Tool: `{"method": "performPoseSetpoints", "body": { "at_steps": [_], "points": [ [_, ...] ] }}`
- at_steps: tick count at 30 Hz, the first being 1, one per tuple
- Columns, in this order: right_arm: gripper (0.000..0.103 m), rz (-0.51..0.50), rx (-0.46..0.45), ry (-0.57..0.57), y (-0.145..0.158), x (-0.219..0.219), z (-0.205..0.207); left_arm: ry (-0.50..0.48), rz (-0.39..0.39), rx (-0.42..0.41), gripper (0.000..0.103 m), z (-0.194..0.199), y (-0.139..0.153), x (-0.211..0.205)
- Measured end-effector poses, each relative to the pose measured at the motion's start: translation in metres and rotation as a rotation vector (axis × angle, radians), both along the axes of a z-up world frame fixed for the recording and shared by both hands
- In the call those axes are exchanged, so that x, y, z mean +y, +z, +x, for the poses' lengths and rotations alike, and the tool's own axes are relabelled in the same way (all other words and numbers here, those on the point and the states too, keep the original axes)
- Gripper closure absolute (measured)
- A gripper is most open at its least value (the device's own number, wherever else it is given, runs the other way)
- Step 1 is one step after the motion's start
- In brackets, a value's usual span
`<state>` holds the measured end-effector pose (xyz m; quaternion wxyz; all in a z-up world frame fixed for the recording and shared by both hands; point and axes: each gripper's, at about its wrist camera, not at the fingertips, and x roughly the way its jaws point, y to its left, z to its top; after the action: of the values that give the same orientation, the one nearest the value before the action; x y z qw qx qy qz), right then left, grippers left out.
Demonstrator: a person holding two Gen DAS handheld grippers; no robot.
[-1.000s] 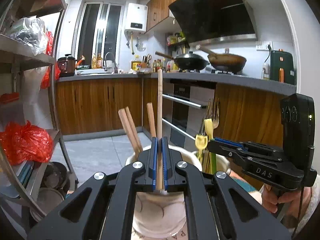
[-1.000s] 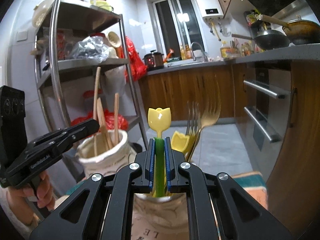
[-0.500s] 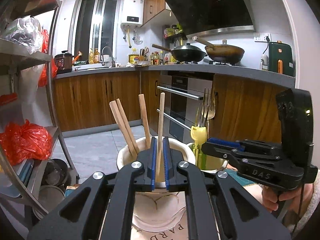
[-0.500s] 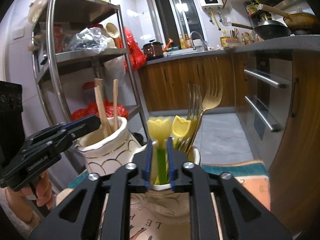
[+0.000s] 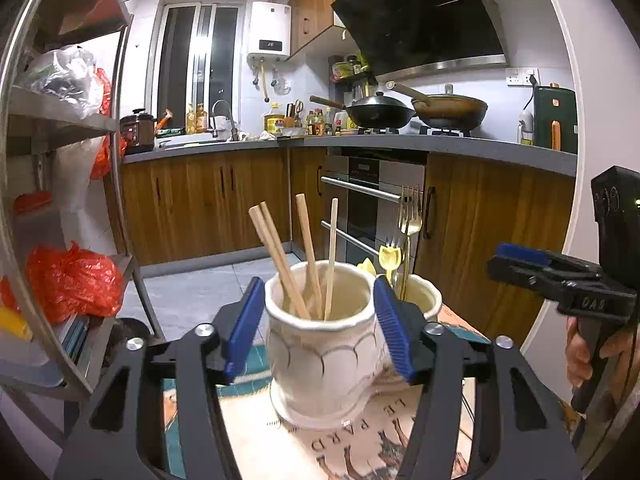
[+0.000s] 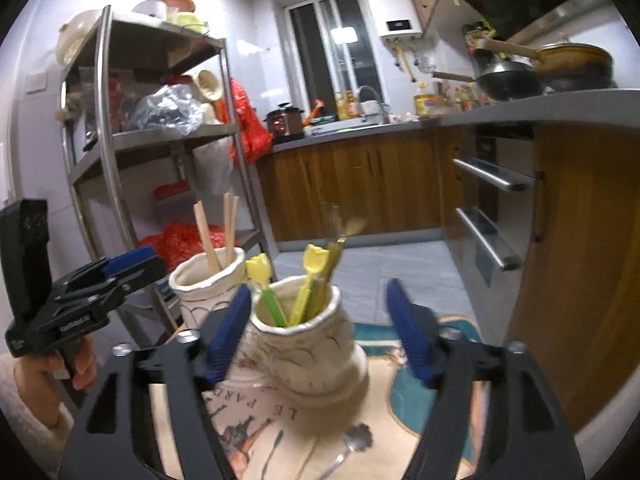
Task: Organize utensils
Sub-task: 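Move both open tools back over the last chopstick and silver spoon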
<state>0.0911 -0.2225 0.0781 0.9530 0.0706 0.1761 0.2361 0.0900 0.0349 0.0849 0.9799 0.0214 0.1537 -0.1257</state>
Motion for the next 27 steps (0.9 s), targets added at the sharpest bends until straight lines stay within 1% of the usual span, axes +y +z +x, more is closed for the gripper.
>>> {"method": "performPoseSetpoints", "body": {
  "at_steps": [1,3,4,6,7,10,13,18,22,25,27],
  "points": [
    [0.023,0.005,0.006,-0.007,0.001,-0.004,-0.002,0.005,-0.003,0.002,0.038,-0.004,0.001,0.001],
    [0.018,0.013,0.021,-0.022,0.002,-0.013,-0.005,0.009,-0.004,0.000,0.023,-0.012,0.002,0.002],
    [0.014,0.014,0.028,-0.031,0.003,-0.017,-0.008,0.008,-0.007,-0.001,0.020,-0.016,0.003,0.002],
    [0.012,0.012,0.036,-0.046,0.005,-0.023,-0.011,0.001,-0.013,0.001,0.007,-0.023,0.005,0.002],
    [0.011,0.009,0.037,-0.052,0.007,-0.025,-0.013,-0.001,-0.017,0.001,0.006,-0.027,0.005,0.001],
    [0.008,-0.010,0.045,-0.073,0.010,-0.029,-0.020,-0.005,-0.028,0.011,0.006,-0.035,0.007,-0.001],
    [0.008,-0.035,0.061,-0.082,0.008,-0.030,-0.027,-0.001,-0.020,0.038,0.006,-0.042,0.002,-0.004],
    [0.007,-0.092,0.084,-0.087,-0.005,-0.031,-0.037,-0.003,0.008,0.115,0.006,-0.049,-0.018,-0.012],
    [0.007,-0.124,0.129,-0.084,-0.018,-0.033,-0.040,-0.005,0.032,0.169,0.006,-0.052,-0.036,-0.018],
    [0.007,-0.141,0.178,-0.084,-0.031,-0.034,-0.039,-0.006,0.027,0.219,0.006,-0.053,-0.048,-0.020],
    [0.007,-0.158,0.201,-0.085,-0.039,-0.034,-0.039,0.000,0.008,0.260,0.006,-0.052,-0.056,-0.020]
  ]
}}
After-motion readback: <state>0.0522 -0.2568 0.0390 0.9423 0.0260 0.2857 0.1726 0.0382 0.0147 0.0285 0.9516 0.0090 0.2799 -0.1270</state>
